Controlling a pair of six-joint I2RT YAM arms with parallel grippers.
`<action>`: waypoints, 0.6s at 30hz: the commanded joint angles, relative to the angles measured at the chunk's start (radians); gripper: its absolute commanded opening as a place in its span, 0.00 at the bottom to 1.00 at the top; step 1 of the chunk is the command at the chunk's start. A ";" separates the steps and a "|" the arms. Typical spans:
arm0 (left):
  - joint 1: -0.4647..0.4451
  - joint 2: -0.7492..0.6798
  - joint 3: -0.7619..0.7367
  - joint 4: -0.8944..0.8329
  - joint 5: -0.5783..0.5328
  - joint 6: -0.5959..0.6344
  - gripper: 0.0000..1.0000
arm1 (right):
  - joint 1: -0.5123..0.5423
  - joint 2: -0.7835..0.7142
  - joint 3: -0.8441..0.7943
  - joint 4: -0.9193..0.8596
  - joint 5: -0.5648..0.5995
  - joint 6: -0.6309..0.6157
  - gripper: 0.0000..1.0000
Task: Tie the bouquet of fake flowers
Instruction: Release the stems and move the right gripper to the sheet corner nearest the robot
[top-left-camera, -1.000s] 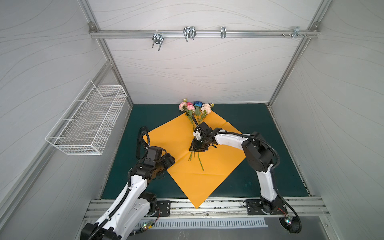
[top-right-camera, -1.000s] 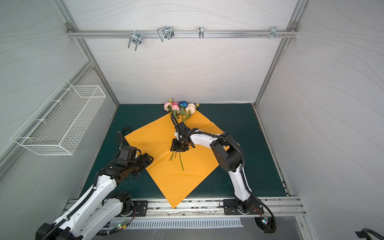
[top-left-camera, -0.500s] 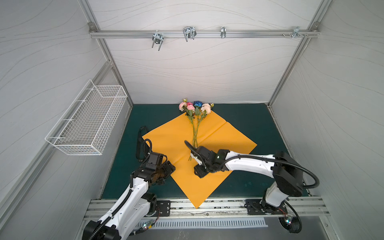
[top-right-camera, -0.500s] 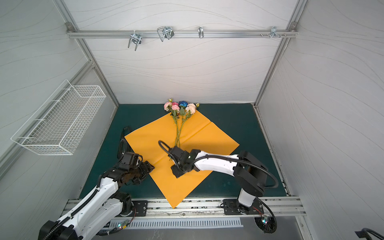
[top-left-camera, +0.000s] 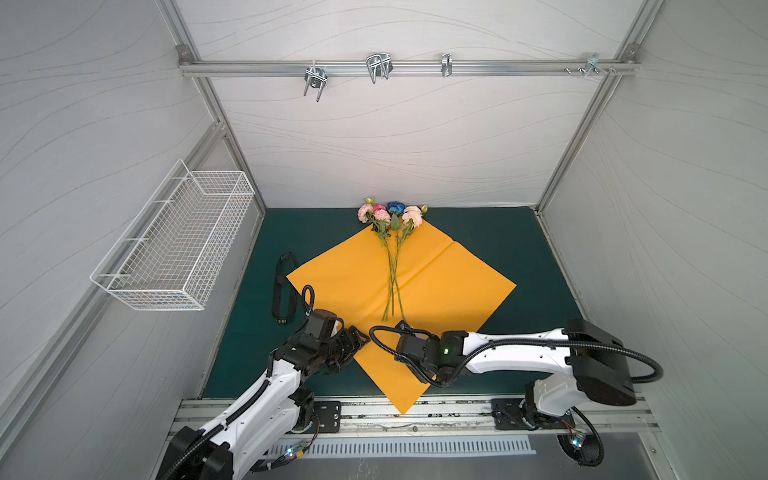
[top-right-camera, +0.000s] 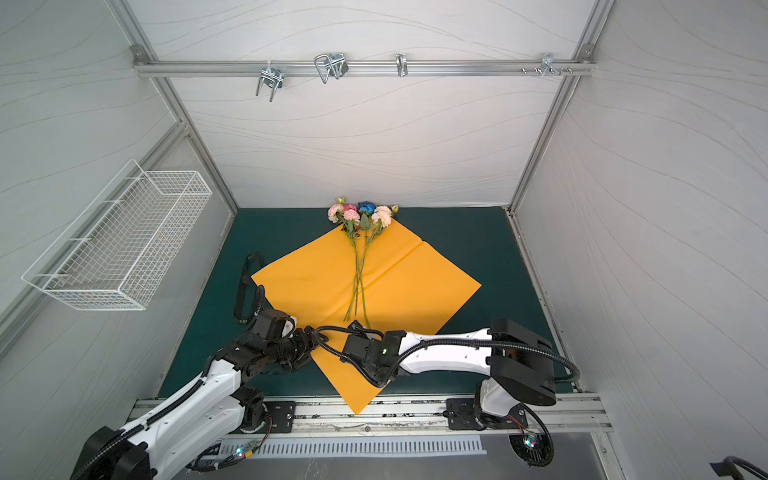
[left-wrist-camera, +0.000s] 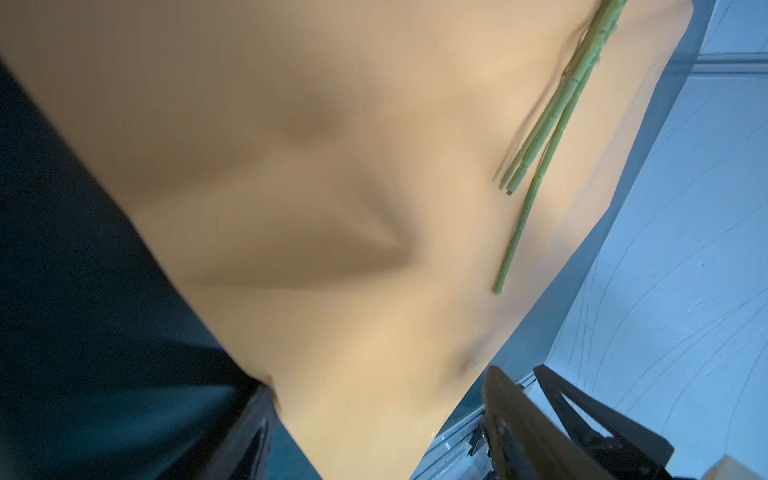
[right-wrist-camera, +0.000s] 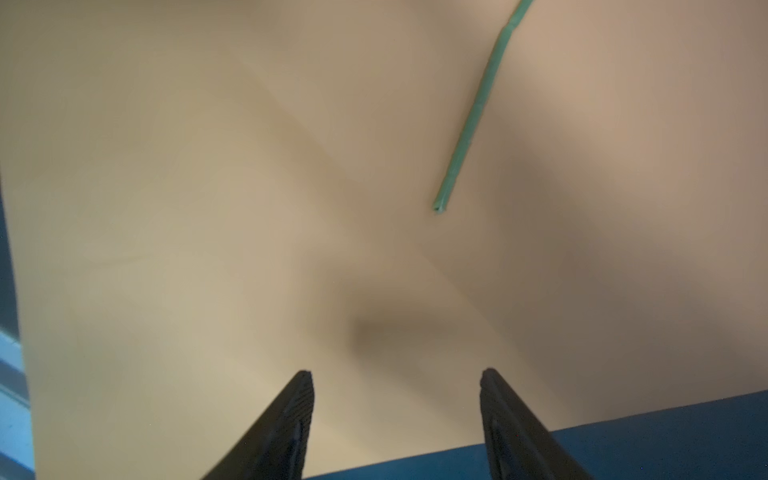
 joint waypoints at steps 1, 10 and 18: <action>-0.020 0.021 -0.050 -0.083 0.025 -0.031 0.78 | -0.033 0.020 -0.006 0.015 -0.008 0.030 0.66; -0.021 -0.056 -0.071 -0.003 0.017 -0.090 0.78 | -0.095 0.023 -0.038 0.084 -0.087 0.010 0.65; -0.020 -0.014 -0.026 0.054 0.026 -0.103 0.77 | 0.049 -0.020 -0.042 0.082 -0.006 -0.106 0.73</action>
